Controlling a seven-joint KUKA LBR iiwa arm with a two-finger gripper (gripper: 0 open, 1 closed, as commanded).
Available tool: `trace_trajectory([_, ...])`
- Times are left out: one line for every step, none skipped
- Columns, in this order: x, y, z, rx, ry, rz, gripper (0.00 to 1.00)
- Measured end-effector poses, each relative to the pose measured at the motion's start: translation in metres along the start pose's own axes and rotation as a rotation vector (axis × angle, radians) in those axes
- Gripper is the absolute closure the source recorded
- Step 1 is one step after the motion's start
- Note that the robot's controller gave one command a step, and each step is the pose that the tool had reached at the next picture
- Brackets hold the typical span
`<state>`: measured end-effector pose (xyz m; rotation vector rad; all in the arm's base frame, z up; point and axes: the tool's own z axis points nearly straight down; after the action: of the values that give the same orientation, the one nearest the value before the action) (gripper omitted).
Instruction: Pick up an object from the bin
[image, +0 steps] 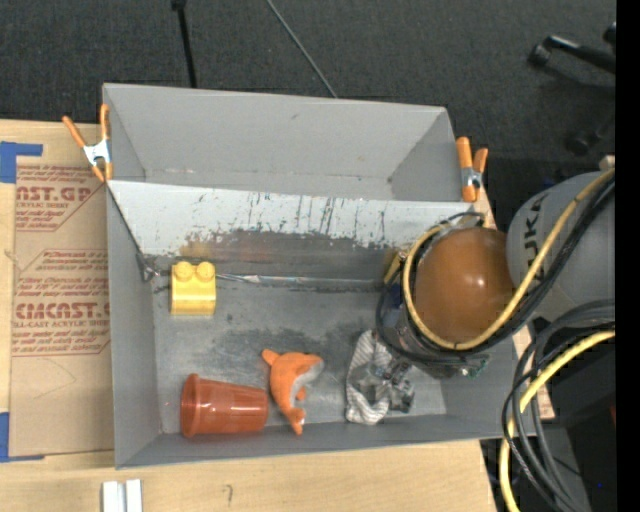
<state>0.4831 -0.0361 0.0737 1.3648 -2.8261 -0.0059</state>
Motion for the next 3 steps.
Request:
trace_trajectory([0.001, 0.002, -0.019, -0.006, 0.004, 0.000, 1.00])
trace_trajectory([0.000, 0.001, -0.040, 0.002, -0.001, 0.001, 1.00])
trace_trajectory([-0.001, 0.000, -0.050, 0.007, -0.004, 0.001, 1.00])
